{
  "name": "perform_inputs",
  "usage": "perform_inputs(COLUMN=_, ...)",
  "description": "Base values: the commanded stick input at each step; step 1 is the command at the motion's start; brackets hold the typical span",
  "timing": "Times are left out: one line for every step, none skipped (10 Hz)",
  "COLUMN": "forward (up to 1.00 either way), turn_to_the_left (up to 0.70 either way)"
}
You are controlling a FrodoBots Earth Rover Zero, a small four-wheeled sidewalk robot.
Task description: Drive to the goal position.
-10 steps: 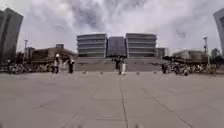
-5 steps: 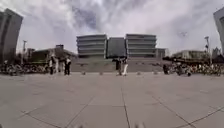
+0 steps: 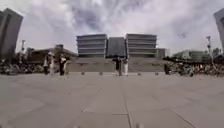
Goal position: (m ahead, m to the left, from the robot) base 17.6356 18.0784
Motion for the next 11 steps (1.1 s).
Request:
perform_inputs(forward=0.59, turn_to_the_left=0.00)
perform_inputs(forward=0.59, turn_to_the_left=0.01)
perform_inputs(forward=0.59, turn_to_the_left=0.02)
perform_inputs(forward=0.59, turn_to_the_left=0.06)
perform_inputs(forward=0.59, turn_to_the_left=0.11)
perform_inputs(forward=0.59, turn_to_the_left=0.15)
perform_inputs(forward=0.59, turn_to_the_left=0.15)
perform_inputs(forward=0.59, turn_to_the_left=0.15)
perform_inputs(forward=0.59, turn_to_the_left=0.15)
perform_inputs(forward=0.59, turn_to_the_left=0.12)
perform_inputs(forward=0.59, turn_to_the_left=0.10)
